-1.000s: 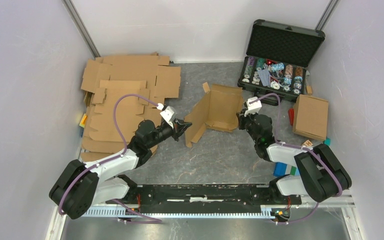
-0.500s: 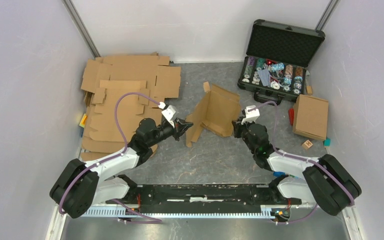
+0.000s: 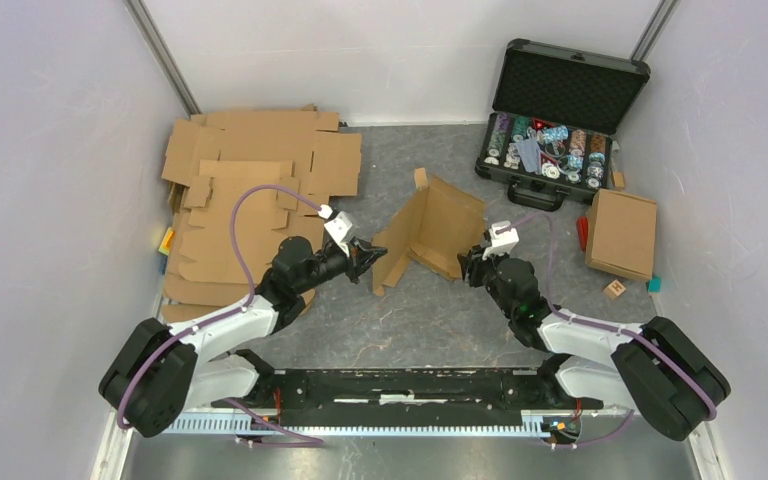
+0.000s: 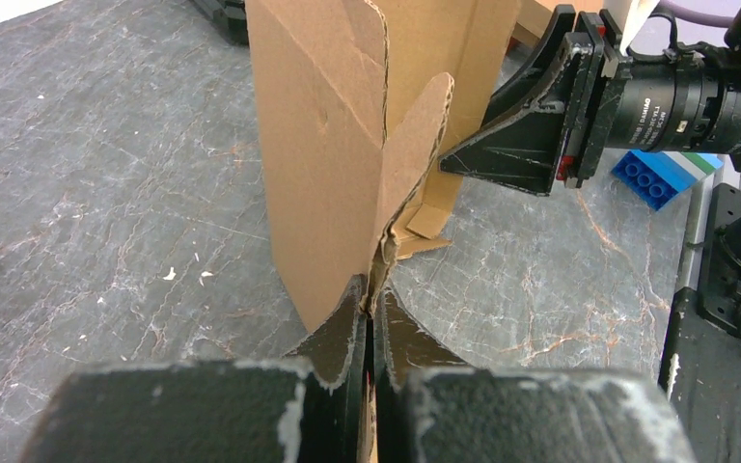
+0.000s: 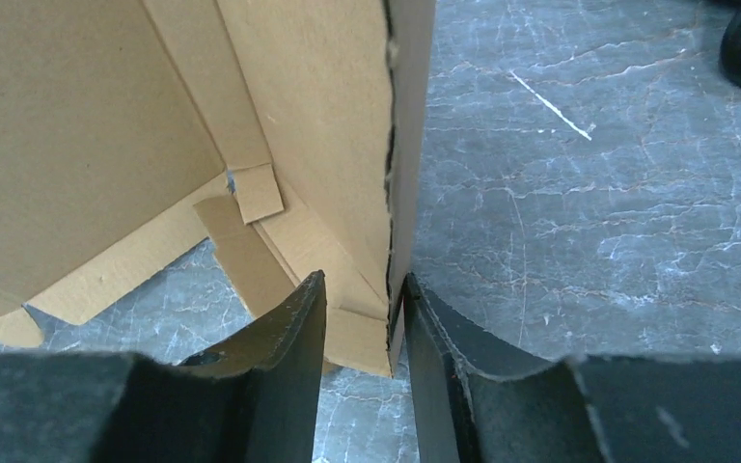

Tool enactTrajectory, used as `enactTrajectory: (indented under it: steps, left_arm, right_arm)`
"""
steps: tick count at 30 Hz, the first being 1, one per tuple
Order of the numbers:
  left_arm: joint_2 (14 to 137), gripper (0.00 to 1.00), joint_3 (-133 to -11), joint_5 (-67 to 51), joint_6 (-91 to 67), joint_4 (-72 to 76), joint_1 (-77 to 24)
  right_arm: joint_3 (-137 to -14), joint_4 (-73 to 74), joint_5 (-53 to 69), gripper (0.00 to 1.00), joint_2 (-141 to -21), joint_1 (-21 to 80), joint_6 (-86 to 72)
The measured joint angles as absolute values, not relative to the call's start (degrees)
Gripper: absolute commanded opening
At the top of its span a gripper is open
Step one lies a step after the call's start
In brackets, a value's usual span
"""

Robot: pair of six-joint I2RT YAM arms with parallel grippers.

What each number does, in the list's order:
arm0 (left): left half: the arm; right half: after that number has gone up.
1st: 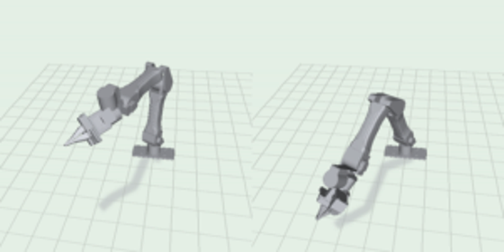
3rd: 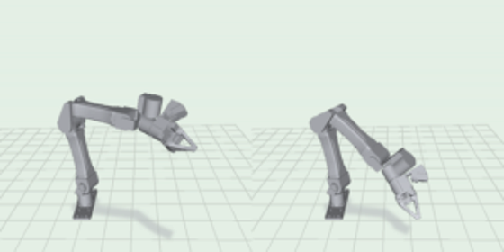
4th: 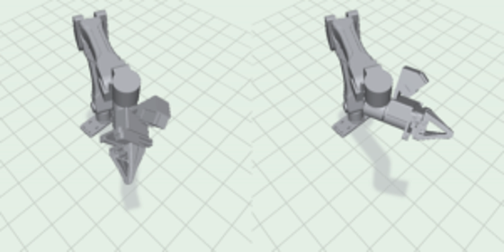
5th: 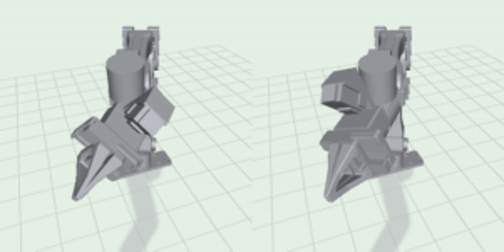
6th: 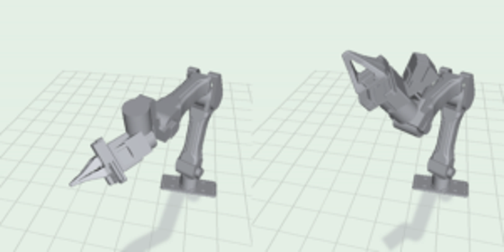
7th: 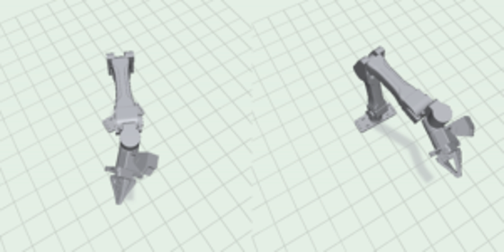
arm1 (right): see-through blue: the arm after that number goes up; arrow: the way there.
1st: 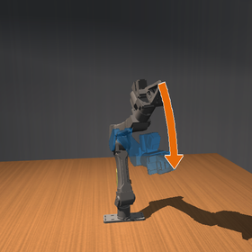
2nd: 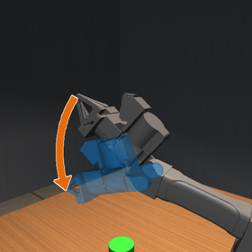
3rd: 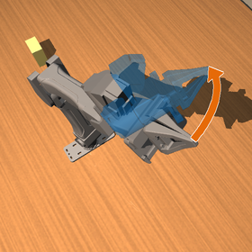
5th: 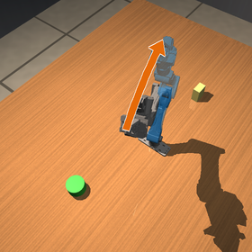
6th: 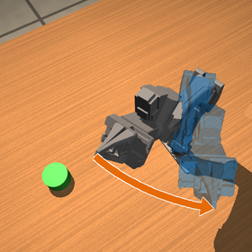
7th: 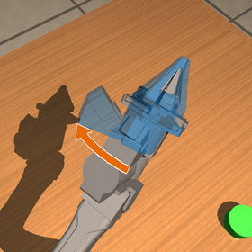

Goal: Fold the paper box

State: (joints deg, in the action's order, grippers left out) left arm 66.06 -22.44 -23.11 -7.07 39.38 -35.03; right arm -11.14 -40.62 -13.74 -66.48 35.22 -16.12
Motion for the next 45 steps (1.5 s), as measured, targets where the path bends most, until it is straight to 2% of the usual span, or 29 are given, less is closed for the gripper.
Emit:
enactTrajectory:
  steps: [8, 11, 15, 22, 32, 35, 37, 38, 45]
  left_arm:
    - [66.06, 0.02, -23.0, -23.14, -7.03, 38.24, -35.11]
    - [66.06, 0.02, -23.11, -23.16, -7.03, 37.93, -35.11]
    - [66.06, 0.02, -23.14, -23.18, -7.03, 37.85, -35.11]
    - [66.04, 0.02, -23.16, -23.18, -7.01, 37.8, -35.11]
    - [66.04, 0.02, -23.16, -23.35, -6.98, 37.8, -35.11]
    - [66.04, 0.02, -23.16, -23.53, -6.98, 37.76, -35.11]
    - [66.04, 0.02, -23.16, -23.62, -6.98, 37.74, -35.11]
    - [66.04, 0.02, -23.16, -23.64, -6.98, 37.71, -35.11]
    - [66.06, 0.02, -23.18, -24.1, -6.98, 37.56, -35.11]
  right_arm:
    - [-10.35, -40.66, -11.25, 0.41, -66.57, 35.53, -14.9]
    - [-10.35, -40.66, -10.74, 0.44, -67.42, 35.57, -14.74]
    - [-10.39, -40.38, -10.26, 0.41, -69.25, 36.05, -14.76]
    - [-11.33, -38.79, -9.91, 0.42, -72.2, 36.51, -14.76]
    - [-12.32, -38.52, -9.47, 0.46, -74.46, 36.64, -14.37]
    - [-12.45, -38.54, -9.1, 0.51, -74.96, 36.64, -14.06]
    - [-12.58, -38.54, -8.82, 0.65, -75.02, 36.64, -13.91]
    - [-12.67, -38.54, -8.56, 0.69, -75.07, 36.64, -13.82]
    - [-12.78, -38.85, -7.35, 0.7, -75.09, 36.75, -13.17]
